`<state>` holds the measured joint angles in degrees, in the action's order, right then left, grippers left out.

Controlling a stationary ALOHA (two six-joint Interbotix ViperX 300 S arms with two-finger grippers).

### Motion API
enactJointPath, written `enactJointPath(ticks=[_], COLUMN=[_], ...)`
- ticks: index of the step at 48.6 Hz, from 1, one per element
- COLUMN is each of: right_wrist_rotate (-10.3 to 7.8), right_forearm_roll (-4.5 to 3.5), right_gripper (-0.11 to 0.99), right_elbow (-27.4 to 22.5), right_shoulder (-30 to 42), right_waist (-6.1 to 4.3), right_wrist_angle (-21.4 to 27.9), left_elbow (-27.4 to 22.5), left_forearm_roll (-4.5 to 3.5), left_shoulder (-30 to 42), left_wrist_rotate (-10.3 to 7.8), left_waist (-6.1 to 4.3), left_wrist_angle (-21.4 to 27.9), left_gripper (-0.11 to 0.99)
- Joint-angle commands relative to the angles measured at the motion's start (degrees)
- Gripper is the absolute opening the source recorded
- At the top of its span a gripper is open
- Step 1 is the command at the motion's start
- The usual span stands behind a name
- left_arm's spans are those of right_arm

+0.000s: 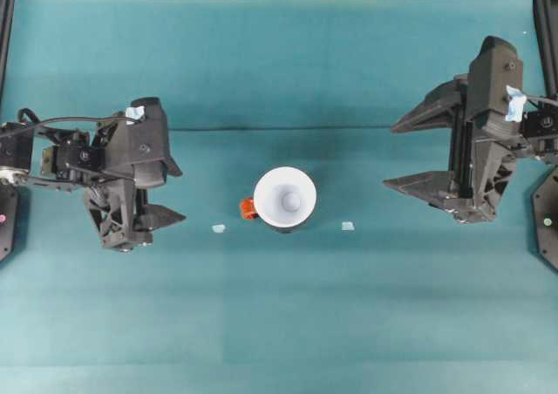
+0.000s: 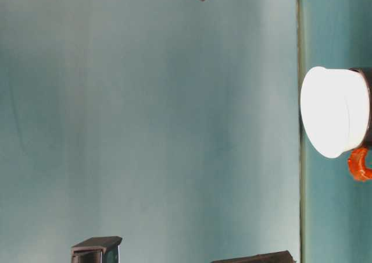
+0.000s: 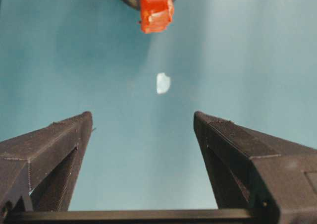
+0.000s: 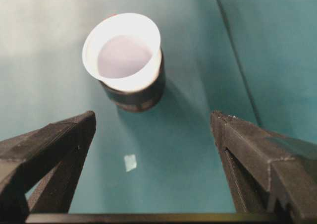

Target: Put the paper cup into the moved red handle cup holder.

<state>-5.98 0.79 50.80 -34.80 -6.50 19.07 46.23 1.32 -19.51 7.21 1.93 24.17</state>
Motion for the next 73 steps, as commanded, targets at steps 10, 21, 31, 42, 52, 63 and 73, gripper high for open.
enactJointPath(ticks=[10,21,31,42,52,63,73], right_wrist_rotate=[0.35,0.26,0.26,0.26,0.18,0.00,0.00], right_forearm_roll=[0.09,0.09,0.09,0.09,0.09,0.09,0.09], right_gripper=[0.87,0.87,0.87,0.87,0.87,0.87,0.87], right_elbow=[0.00,0.62,1.23,1.41,1.41,2.46,2.99], right_shoulder=[-0.26,-0.18,-0.18,-0.18,-0.18,-0.62,-0.88], right_waist=[0.18,0.18,0.18,0.18,0.18,0.18,0.18], right_wrist_angle=[-0.53,-0.62,-0.70,-0.79,-0.79,-3.16,-3.25], left_elbow=[-0.97,-0.70,-0.79,-0.88,-1.32,-1.67,-1.76], left_forearm_roll=[0.18,0.18,0.18,0.26,0.18,0.18,0.18], left_shoulder=[-0.09,0.70,2.55,2.64,2.99,3.34,3.34], left_wrist_rotate=[0.00,0.00,0.26,0.18,0.26,0.18,0.26], left_waist=[-0.09,0.00,-0.09,-0.09,-0.09,-0.09,-0.09], left_wrist_angle=[-0.44,-0.44,-0.62,-3.34,-4.39,-4.57,-4.57], left_gripper=[0.90,0.90,0.90,0.90,0.90,0.90,0.90])
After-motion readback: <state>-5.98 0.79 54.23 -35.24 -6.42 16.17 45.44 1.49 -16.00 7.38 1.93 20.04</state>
